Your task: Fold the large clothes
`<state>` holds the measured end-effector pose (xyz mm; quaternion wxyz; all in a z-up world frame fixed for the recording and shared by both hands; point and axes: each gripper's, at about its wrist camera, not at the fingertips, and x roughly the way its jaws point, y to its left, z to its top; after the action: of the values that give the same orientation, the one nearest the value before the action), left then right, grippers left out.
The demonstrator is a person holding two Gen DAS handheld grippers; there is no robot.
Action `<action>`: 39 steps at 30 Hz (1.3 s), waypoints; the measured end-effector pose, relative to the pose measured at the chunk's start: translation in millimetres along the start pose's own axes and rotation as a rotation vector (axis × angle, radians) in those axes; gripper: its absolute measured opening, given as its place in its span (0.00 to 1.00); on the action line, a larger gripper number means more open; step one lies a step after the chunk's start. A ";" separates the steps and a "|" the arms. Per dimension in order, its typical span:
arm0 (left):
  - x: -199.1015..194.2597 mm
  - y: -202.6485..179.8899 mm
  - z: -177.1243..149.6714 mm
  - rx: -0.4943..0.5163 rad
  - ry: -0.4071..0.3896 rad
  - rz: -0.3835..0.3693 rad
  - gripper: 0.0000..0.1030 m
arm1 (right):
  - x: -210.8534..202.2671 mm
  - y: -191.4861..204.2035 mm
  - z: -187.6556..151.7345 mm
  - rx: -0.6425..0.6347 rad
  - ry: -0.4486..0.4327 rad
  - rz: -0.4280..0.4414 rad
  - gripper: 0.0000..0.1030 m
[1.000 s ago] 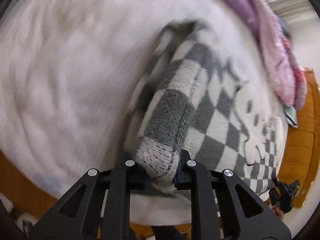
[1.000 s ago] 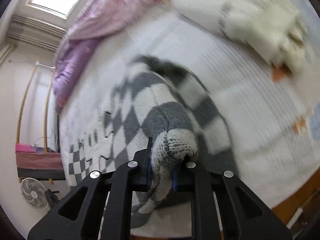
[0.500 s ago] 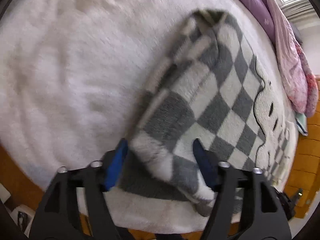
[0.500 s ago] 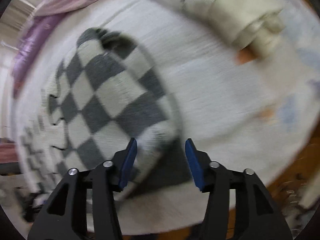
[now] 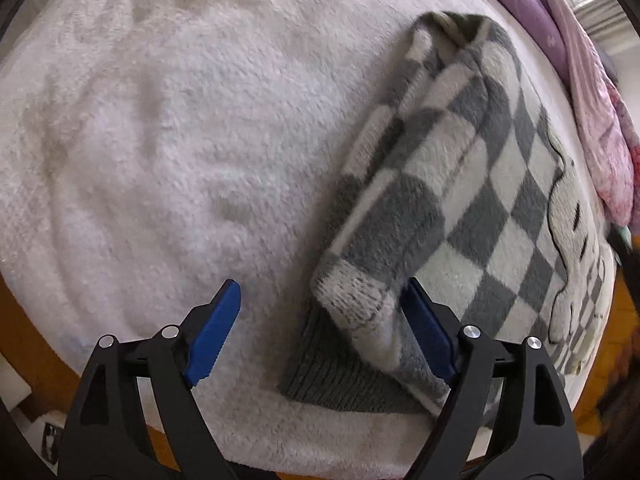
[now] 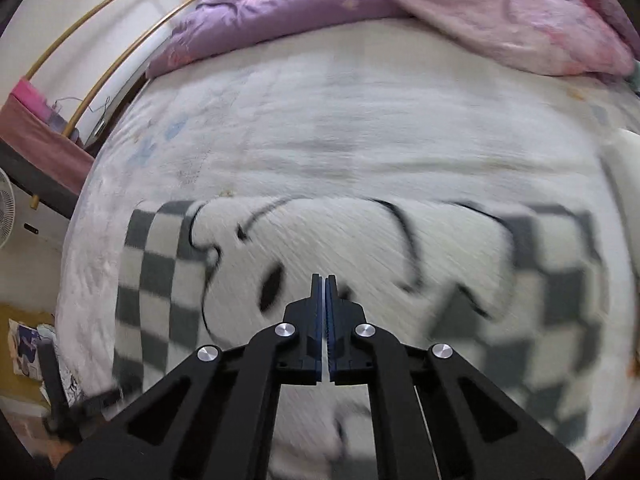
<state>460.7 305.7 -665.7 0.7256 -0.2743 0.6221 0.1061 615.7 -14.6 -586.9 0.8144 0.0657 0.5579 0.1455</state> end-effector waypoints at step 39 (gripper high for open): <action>-28.4 13.7 -46.9 -0.095 0.034 -0.246 0.18 | -38.9 12.5 -156.1 -0.041 0.098 0.267 0.20</action>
<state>408.6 297.5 -645.7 0.7088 -0.3845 0.5899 0.0410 455.8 -23.4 -606.5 0.7606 0.1156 0.5803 0.2671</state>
